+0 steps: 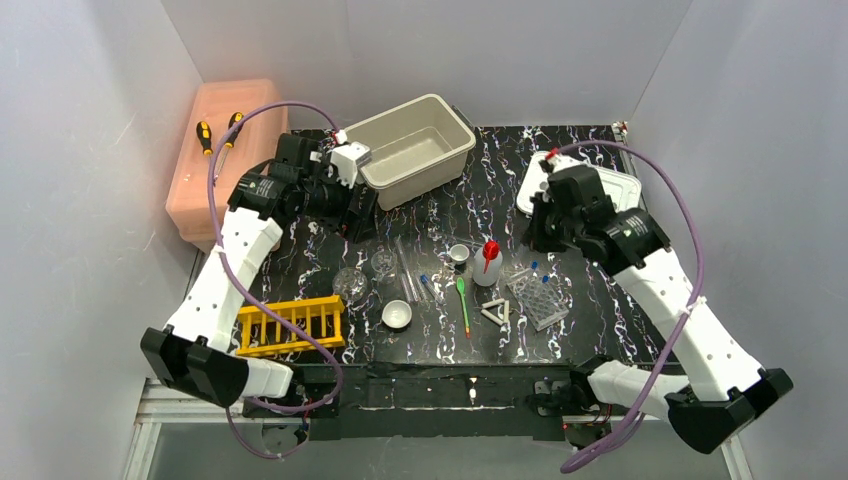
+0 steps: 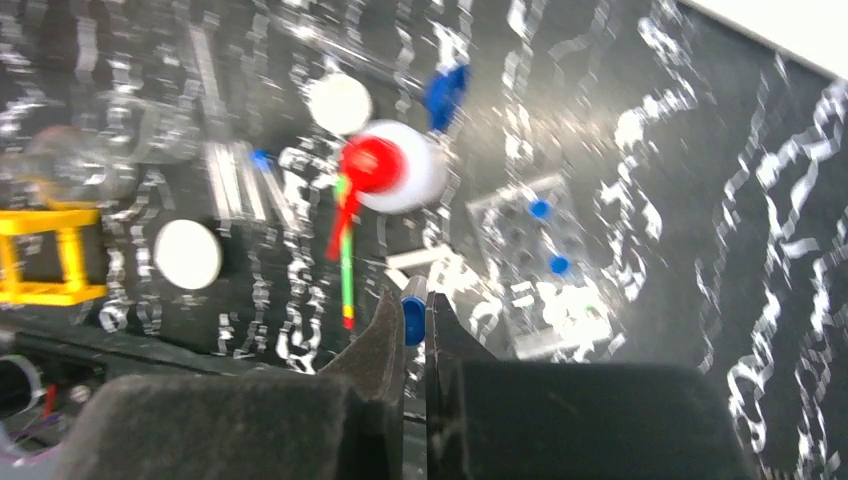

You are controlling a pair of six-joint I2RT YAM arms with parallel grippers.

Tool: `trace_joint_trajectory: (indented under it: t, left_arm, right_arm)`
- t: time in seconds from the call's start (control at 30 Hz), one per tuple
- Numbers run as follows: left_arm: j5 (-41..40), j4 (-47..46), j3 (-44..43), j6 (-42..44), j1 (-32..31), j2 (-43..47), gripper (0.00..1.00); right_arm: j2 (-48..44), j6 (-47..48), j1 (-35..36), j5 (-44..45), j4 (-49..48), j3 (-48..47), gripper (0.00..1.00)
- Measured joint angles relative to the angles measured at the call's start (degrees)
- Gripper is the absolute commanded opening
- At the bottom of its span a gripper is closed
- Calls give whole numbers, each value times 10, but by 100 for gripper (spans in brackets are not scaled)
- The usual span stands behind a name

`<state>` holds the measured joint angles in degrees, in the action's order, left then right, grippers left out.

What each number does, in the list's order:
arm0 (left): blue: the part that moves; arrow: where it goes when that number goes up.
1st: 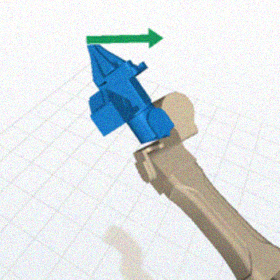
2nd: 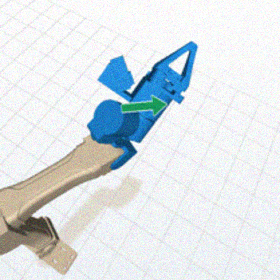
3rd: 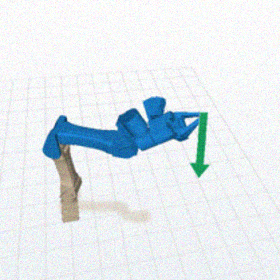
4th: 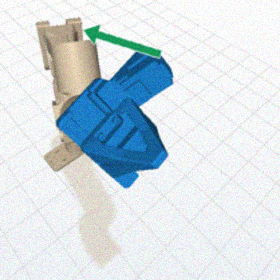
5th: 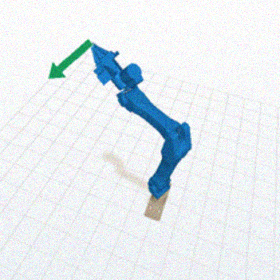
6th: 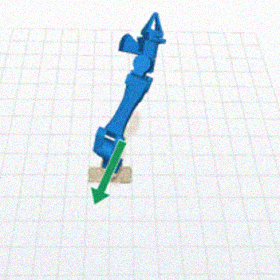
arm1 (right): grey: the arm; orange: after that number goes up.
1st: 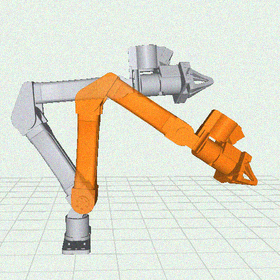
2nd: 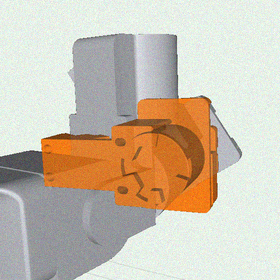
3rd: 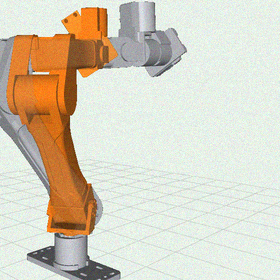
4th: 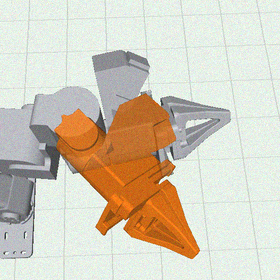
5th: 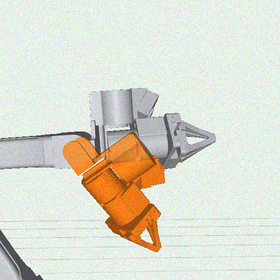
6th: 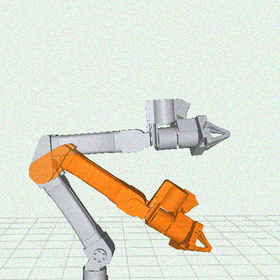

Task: Organize the chemistry lab equipment
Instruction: Insert the test tube into the slot of the test tube rack.

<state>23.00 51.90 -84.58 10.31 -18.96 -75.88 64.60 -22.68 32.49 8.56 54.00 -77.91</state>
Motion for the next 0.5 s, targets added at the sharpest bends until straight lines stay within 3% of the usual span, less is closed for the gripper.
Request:
trace_joint_trajectory:
  t: [0.27, 0.5]
  left_arm:
    - [8, 32, -32, -20, 41, -36, 98]
    - [19, 43, -35, -22, 64, -40, 98]
  right_arm:
    - [-43, -55, -18, 88, 11, 154, 1]
    - [-66, -88, -25, 136, -10, 221, 1]
